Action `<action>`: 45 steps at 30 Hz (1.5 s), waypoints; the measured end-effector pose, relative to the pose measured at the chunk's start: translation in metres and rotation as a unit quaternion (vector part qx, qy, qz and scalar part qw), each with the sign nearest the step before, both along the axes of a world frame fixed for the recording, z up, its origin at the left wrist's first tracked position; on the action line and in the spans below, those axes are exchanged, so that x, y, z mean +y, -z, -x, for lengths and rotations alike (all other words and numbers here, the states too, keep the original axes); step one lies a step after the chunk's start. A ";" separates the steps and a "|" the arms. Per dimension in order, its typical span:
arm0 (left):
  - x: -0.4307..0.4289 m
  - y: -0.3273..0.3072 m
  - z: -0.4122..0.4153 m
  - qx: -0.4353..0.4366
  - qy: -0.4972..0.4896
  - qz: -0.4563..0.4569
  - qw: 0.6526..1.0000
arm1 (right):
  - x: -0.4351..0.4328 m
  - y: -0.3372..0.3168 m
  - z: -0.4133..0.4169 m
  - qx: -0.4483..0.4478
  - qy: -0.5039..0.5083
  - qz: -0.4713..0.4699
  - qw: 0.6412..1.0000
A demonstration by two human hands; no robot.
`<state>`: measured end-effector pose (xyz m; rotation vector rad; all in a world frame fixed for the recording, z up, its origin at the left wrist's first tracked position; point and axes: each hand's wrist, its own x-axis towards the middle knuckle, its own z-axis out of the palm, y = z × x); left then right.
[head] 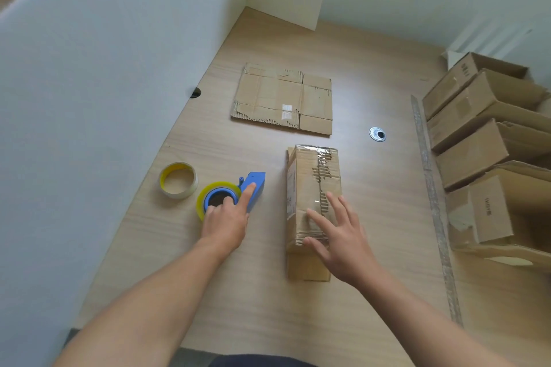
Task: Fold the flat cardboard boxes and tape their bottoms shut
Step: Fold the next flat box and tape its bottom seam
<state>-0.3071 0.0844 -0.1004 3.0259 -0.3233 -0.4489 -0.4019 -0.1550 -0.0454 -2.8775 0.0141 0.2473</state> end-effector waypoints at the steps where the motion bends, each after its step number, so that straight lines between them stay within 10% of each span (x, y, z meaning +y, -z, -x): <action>1: 0.003 0.000 -0.001 0.000 0.000 -0.002 1.000 | 0.001 -0.001 -0.001 -0.004 0.006 -0.004 1.000; 18: 0.070 -0.067 0.020 -0.033 0.152 0.241 0.958 | 0.030 -0.044 -0.033 -0.101 0.041 -0.242 0.964; 30: 0.059 -0.114 0.034 -0.138 0.378 0.274 0.874 | 0.021 -0.060 -0.027 0.040 -0.046 -0.350 0.935; 45: 0.035 -0.138 0.028 0.021 0.322 0.300 0.898 | -0.003 -0.057 -0.007 -0.011 0.057 -0.365 0.929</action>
